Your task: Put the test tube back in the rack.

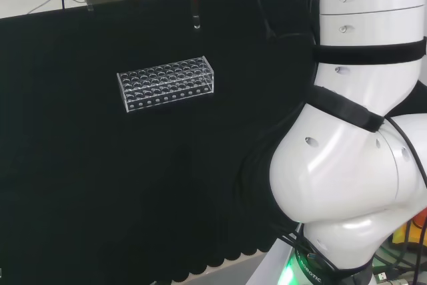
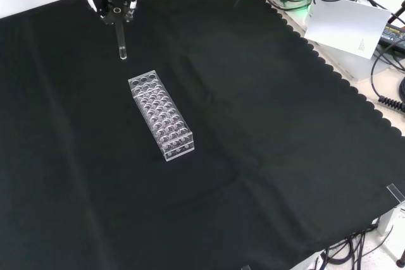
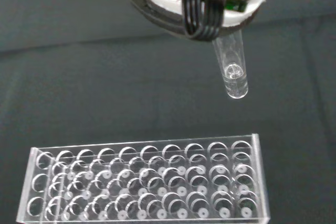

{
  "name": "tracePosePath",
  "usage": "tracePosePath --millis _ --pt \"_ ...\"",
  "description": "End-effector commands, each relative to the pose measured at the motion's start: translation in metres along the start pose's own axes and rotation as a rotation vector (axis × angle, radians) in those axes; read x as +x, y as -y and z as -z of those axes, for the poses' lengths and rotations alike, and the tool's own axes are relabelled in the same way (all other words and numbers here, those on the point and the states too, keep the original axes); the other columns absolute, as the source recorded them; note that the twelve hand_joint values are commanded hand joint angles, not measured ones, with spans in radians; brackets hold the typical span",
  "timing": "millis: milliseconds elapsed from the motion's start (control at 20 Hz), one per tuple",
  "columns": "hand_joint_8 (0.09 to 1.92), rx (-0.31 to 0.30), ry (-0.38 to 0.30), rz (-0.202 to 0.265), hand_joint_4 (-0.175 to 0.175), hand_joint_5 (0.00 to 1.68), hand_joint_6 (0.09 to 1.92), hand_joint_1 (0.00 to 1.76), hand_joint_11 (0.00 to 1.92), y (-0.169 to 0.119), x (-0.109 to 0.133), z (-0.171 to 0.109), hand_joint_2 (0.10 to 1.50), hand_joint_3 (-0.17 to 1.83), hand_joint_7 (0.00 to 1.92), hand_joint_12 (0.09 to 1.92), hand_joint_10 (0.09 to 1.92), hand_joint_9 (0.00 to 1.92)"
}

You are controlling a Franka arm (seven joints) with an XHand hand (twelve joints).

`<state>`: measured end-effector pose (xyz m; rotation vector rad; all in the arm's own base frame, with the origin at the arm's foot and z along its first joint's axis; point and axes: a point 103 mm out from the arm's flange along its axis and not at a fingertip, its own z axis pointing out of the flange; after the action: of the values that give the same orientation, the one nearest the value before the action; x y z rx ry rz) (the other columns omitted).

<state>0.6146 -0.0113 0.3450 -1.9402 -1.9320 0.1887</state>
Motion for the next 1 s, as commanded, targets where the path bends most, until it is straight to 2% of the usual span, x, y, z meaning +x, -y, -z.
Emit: tracePosePath --millis 50,550,1000 --pt "0.75 0.0 0.003 0.028 -0.175 1.28 0.37 1.43 1.15 -0.005 0.012 -0.001 0.71 0.49 1.38 0.98 0.09 1.51" --pt "0.75 0.009 -0.001 0.026 -0.175 1.28 0.37 1.43 1.15 -0.006 0.008 0.0 0.71 0.49 1.38 0.98 0.09 1.51" --pt "0.75 0.042 -0.01 0.024 -0.175 1.28 0.37 1.43 1.15 -0.014 0.0 -0.019 0.71 0.49 1.38 0.98 0.09 1.51"
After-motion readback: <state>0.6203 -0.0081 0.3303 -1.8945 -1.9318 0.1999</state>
